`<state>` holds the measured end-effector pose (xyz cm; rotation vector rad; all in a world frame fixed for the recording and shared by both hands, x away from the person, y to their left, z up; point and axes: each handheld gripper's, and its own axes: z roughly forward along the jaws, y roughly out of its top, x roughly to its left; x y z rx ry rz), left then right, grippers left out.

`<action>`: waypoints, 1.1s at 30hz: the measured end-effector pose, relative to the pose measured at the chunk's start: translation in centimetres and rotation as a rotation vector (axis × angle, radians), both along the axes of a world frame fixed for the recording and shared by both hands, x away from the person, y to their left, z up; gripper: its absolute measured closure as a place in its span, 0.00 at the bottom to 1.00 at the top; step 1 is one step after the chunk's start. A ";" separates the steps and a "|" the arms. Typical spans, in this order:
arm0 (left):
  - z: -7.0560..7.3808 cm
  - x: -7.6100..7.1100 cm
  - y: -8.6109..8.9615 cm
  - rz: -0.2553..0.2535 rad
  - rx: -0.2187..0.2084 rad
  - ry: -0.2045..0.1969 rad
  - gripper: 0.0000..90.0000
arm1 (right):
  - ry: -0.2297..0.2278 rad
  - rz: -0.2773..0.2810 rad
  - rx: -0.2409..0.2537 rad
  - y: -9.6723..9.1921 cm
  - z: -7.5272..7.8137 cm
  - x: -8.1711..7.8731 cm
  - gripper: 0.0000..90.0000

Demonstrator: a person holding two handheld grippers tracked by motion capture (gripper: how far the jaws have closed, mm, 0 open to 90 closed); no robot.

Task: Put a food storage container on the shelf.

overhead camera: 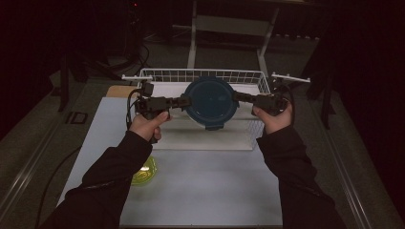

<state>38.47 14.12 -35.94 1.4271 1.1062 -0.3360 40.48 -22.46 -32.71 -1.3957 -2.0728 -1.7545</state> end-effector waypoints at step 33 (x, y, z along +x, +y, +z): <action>2.0 -2.0 1.3 0.102 0.178 -0.292 0.31 | -0.188 -0.011 -0.139 1.4 1.4 -3.2 0.51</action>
